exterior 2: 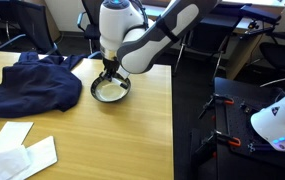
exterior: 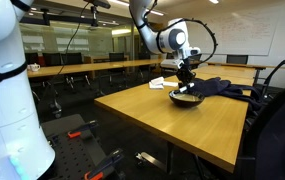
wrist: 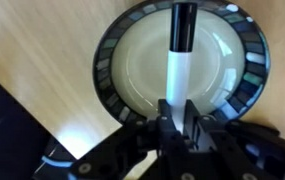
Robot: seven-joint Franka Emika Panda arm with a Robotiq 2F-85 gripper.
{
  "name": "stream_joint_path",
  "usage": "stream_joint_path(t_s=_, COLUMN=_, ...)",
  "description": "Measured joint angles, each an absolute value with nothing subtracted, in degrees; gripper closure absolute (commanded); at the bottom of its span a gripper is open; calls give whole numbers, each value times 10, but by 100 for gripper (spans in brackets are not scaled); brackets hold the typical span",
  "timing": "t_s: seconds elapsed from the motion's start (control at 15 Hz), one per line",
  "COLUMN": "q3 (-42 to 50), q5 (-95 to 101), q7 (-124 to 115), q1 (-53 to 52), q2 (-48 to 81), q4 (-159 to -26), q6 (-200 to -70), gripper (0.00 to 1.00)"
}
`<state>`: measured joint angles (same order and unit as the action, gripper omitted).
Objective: Put the marker in the bowl
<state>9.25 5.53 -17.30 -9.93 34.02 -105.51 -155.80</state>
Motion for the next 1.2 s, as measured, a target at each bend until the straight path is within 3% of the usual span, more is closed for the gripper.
stream_joint_path(t_s=0.33, q3=116, q5=66, q7=-208, q1=-112, q2=356, q4=-1054, q6=-1581, gripper=93)
stream_joint_path(t_s=0.4, q3=118, q5=66, q7=-220, q1=-115, q2=357, q4=-1054, q6=-1586, gripper=55)
stream_joint_path(t_s=0.53, q3=127, q5=66, q7=-250, q1=-124, q2=358, q4=-1056, q6=-1598, gripper=48)
stream_joint_path(t_s=0.93, q3=172, q5=61, q7=-312, q1=-157, q2=313, q4=-1123, q6=-1630, gripper=1)
stream_joint_path(t_s=1.2, q3=164, q5=61, q7=-304, q1=-159, q2=194, q4=-1245, q6=-1610, gripper=0)
